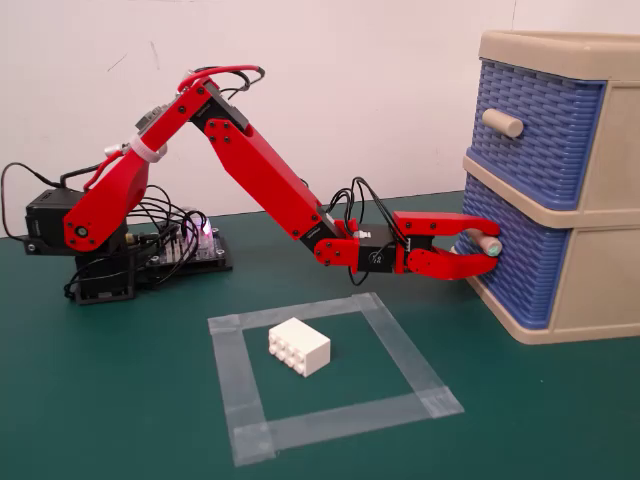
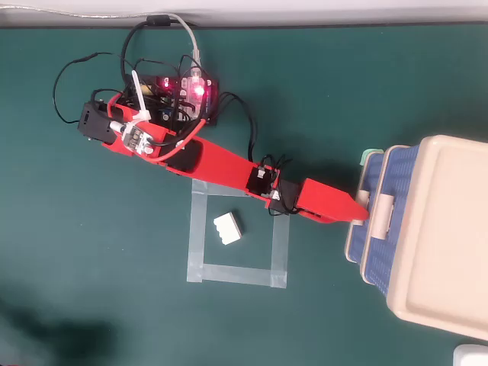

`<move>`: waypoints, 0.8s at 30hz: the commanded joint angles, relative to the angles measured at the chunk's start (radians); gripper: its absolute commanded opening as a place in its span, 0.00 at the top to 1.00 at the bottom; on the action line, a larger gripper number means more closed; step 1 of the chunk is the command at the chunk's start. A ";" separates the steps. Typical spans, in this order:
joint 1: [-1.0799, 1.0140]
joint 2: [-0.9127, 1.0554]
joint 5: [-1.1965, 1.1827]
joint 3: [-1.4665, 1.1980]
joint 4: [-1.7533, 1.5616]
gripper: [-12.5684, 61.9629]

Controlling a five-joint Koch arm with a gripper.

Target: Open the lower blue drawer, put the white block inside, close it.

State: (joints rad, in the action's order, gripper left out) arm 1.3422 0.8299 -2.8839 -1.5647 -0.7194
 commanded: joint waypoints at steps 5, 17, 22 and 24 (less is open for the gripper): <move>0.014 0.123 -0.100 -0.046 0.028 0.94; -0.014 0.663 -0.190 -0.773 0.026 0.93; -0.018 0.663 -0.184 -0.781 0.029 0.40; -0.041 0.744 -0.175 -0.804 0.037 0.37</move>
State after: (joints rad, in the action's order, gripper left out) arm 1.3039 1.4757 -3.0450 -2.3531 -0.6627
